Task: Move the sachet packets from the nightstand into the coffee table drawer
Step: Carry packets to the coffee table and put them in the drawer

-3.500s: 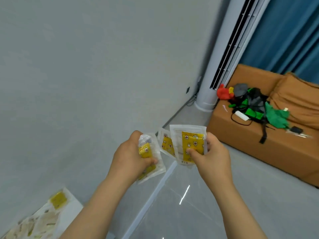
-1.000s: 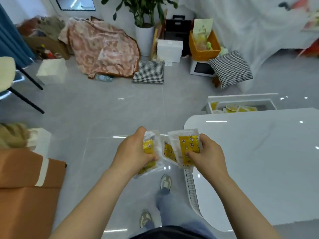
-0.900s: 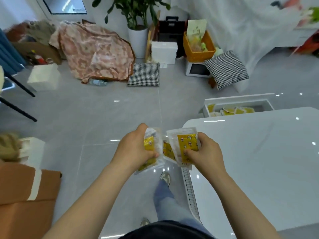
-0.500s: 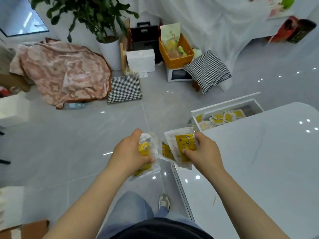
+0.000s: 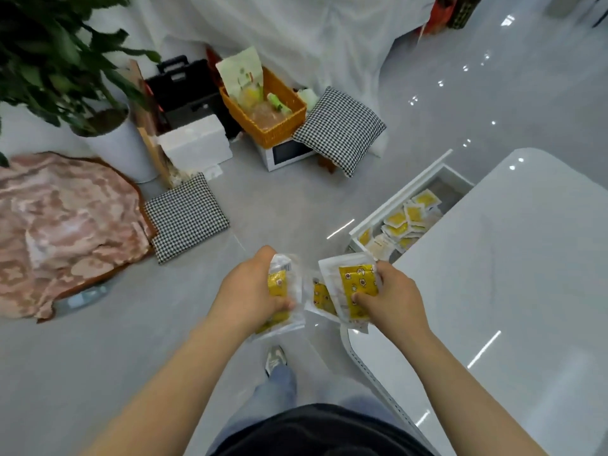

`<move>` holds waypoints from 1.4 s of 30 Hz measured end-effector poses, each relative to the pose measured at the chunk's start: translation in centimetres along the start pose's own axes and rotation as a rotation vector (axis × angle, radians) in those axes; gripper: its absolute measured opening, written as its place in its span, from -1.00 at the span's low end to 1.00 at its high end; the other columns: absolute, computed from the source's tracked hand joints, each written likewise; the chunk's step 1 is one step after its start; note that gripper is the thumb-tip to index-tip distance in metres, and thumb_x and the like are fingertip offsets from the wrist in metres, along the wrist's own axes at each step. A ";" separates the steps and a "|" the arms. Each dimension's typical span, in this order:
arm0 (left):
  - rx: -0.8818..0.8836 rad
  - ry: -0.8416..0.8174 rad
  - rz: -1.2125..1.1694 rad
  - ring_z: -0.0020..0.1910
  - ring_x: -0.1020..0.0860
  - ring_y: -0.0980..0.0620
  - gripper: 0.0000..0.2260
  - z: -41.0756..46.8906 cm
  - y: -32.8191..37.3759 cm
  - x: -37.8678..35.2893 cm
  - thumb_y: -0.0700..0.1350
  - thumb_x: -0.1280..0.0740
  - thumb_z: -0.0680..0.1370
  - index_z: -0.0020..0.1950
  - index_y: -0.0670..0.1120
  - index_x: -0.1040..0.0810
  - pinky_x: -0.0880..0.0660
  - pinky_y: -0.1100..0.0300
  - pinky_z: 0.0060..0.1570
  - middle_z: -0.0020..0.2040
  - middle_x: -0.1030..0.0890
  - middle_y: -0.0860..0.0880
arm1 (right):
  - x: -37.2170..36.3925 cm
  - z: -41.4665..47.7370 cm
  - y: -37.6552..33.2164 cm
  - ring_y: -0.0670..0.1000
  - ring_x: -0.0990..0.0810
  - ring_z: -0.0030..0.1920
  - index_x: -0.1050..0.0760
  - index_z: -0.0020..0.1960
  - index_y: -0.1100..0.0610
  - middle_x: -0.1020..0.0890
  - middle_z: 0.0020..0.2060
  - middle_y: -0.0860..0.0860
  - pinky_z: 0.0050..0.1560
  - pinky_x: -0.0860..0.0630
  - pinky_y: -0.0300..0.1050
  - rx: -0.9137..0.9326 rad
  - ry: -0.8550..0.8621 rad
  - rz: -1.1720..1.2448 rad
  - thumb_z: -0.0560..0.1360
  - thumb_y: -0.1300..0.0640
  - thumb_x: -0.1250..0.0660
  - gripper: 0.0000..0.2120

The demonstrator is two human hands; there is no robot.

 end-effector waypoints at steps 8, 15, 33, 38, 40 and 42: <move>-0.202 -0.093 0.073 -0.05 -0.51 -0.09 -0.45 10.7 2.7 3.1 0.02 -0.54 0.29 0.14 -0.02 -0.33 -0.36 0.13 -0.23 -0.04 -0.53 -0.03 | 0.1 5.3 -1.5 -0.03 -0.58 -0.17 -0.42 -0.05 -0.04 -0.57 -0.18 -0.08 -0.17 -0.55 -0.17 -0.210 0.122 0.138 0.37 0.16 -0.44 -0.74; -0.311 -0.171 0.156 -0.08 -0.50 -0.07 -0.48 20.7 8.6 4.6 0.02 -0.54 0.33 0.13 -0.02 -0.32 -0.44 0.11 -0.17 -0.05 -0.51 -0.01 | 2.4 12.9 -0.1 -0.01 -0.58 -0.17 -0.44 0.01 0.01 -0.58 -0.16 -0.04 -0.27 -0.49 -0.25 -0.345 0.225 0.192 0.37 0.13 -0.45 -0.73; -0.628 -0.421 0.348 0.00 -0.50 -0.09 -0.54 43.0 23.9 5.2 -0.03 -0.47 0.39 0.17 0.00 -0.31 -0.43 0.11 -0.14 0.05 -0.52 -0.05 | 10.0 27.3 1.0 -0.03 -0.55 -0.25 -0.43 -0.09 0.01 -0.55 -0.26 -0.08 -0.32 -0.48 -0.18 -0.732 0.553 0.402 0.35 0.19 -0.43 -0.77; -0.866 -0.491 0.440 -0.03 -0.53 -0.07 -0.53 46.9 29.4 6.3 -0.01 -0.44 0.41 0.23 0.01 -0.32 -0.47 0.11 -0.11 0.02 -0.55 -0.03 | 10.6 28.3 -0.4 -0.13 -0.48 -0.32 -0.41 -0.16 0.04 -0.50 -0.32 -0.12 -0.40 -0.31 -0.25 -0.901 0.694 0.490 0.35 0.21 -0.43 -0.80; -0.922 -0.533 0.464 -0.05 -0.53 -0.07 -0.55 47.9 31.0 6.3 -0.02 -0.43 0.41 0.21 0.00 -0.32 -0.49 0.09 -0.11 -0.01 -0.54 -0.03 | 10.5 28.2 -1.0 -0.14 -0.49 -0.31 -0.42 -0.16 0.03 -0.51 -0.31 -0.12 -0.39 -0.34 -0.23 -0.965 0.757 0.516 0.34 0.20 -0.43 -0.80; -0.971 -0.570 0.489 -0.08 -0.52 -0.06 -0.57 48.7 32.3 5.9 -0.06 -0.41 0.42 0.21 -0.02 -0.31 -0.47 0.10 -0.15 -0.03 -0.53 -0.04 | 10.2 28.0 -1.4 -0.14 -0.50 -0.29 -0.44 -0.13 0.02 -0.52 -0.30 -0.13 -0.37 -0.39 -0.22 -1.028 0.803 0.550 0.34 0.19 -0.43 -0.80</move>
Point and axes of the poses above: each hand's wrist, its own z-axis towards the middle knuckle, its own x-axis out of the back of the hand, y = z × x, the point moved 10 cm from there along z, towards the middle knuckle
